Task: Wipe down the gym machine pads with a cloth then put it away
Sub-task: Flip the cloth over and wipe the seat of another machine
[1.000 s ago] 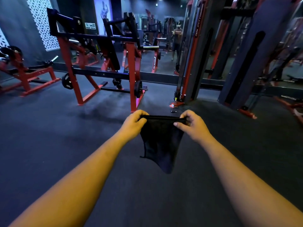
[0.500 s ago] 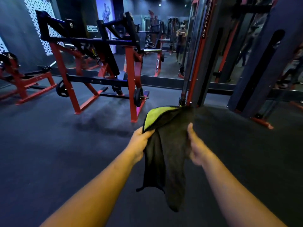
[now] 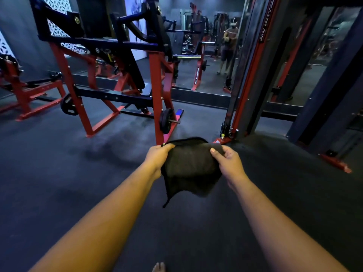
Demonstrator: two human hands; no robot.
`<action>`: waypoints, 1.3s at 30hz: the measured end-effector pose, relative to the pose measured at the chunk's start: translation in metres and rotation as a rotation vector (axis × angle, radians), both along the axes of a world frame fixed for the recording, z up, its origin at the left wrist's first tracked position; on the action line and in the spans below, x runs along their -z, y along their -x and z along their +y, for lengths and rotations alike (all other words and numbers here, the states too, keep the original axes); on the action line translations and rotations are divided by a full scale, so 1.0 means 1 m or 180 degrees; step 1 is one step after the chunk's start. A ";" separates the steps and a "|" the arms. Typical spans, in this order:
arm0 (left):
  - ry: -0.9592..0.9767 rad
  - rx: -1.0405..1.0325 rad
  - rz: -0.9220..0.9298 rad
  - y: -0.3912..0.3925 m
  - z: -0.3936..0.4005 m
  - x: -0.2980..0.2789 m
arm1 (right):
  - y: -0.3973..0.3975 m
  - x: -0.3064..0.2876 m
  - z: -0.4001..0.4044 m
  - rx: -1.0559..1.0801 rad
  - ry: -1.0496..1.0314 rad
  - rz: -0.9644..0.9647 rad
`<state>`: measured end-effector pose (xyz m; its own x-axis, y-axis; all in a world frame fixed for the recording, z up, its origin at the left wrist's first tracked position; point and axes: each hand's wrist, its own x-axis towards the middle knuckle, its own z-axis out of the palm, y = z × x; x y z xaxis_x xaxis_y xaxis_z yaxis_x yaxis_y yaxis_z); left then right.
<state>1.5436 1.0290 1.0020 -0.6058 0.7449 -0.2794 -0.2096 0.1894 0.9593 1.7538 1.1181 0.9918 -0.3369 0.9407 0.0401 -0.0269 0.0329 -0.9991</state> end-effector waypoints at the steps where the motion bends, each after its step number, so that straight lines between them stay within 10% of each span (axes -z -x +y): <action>1: 0.0084 -0.0044 -0.0221 0.009 0.019 0.005 | 0.013 0.002 0.017 0.0062 0.0000 -0.0017; 14: 0.0070 0.0064 -0.1009 0.147 0.290 0.022 | 0.134 -0.031 0.252 0.0284 0.0326 0.0313; 22: -0.0212 0.1012 0.0451 0.179 0.420 0.014 | 0.145 -0.023 0.420 -0.0138 0.0476 0.0193; 34: 0.0275 0.0808 0.3380 0.219 0.629 -0.027 | 0.180 -0.024 0.676 -0.0021 -0.1523 -0.1699; 39: -0.0284 0.0864 0.1923 0.259 0.706 -0.016 | 0.212 -0.017 0.757 0.0143 -0.1538 -0.1334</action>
<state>1.2845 1.7347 1.0177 -0.4243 0.8976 0.1199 0.4134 0.0742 0.9075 1.5422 1.8750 1.0091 -0.3766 0.8631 0.3364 0.3746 0.4741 -0.7968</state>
